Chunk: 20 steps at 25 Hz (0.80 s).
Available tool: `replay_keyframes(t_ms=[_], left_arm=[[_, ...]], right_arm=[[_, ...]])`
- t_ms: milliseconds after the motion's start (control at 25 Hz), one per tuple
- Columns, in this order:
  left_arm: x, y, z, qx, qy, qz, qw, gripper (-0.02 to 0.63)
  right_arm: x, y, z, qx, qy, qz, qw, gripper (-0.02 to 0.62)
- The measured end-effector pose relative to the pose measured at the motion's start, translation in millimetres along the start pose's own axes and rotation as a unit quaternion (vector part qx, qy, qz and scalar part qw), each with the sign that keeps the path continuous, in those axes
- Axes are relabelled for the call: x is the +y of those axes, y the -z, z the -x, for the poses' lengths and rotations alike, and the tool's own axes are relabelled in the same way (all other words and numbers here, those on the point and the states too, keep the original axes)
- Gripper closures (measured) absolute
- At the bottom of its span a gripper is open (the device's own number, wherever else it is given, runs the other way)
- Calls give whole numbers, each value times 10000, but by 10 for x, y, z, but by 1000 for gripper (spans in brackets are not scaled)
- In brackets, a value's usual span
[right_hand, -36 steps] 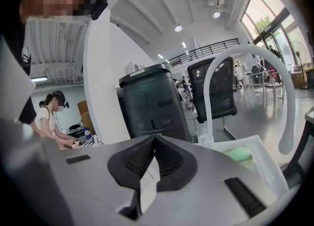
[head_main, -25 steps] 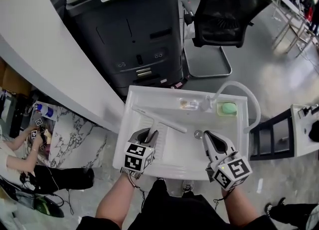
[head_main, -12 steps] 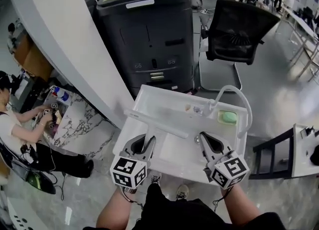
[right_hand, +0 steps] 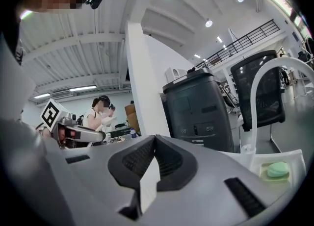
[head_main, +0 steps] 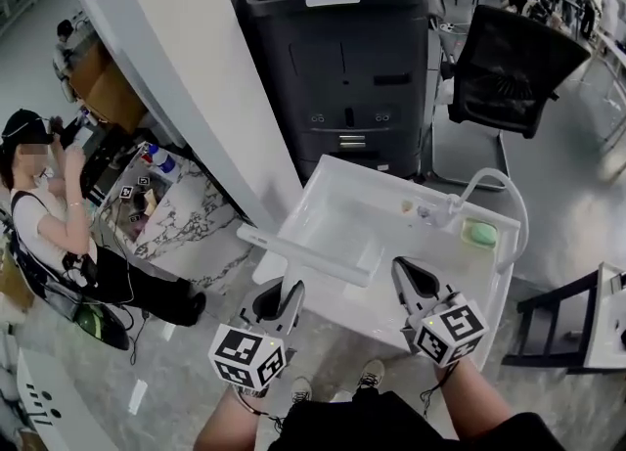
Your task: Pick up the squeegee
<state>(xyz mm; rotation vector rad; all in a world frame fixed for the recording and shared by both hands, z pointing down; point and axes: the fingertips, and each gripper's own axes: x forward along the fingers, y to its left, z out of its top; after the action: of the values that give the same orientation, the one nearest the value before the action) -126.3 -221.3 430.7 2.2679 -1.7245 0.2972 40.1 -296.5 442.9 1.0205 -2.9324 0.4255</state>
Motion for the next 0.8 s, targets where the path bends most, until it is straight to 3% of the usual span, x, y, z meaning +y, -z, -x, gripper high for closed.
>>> replay_keyframes(t_ms=[280,800], left_arm=[[279,60,384,-68,88,-14,9999,528],[706,199,1279,-380,1057,-108,9936,528]], right_arm=[[413,115,-156,80,86,17,9999,578],[1589,233,133,-89,1056,277,9940,578]])
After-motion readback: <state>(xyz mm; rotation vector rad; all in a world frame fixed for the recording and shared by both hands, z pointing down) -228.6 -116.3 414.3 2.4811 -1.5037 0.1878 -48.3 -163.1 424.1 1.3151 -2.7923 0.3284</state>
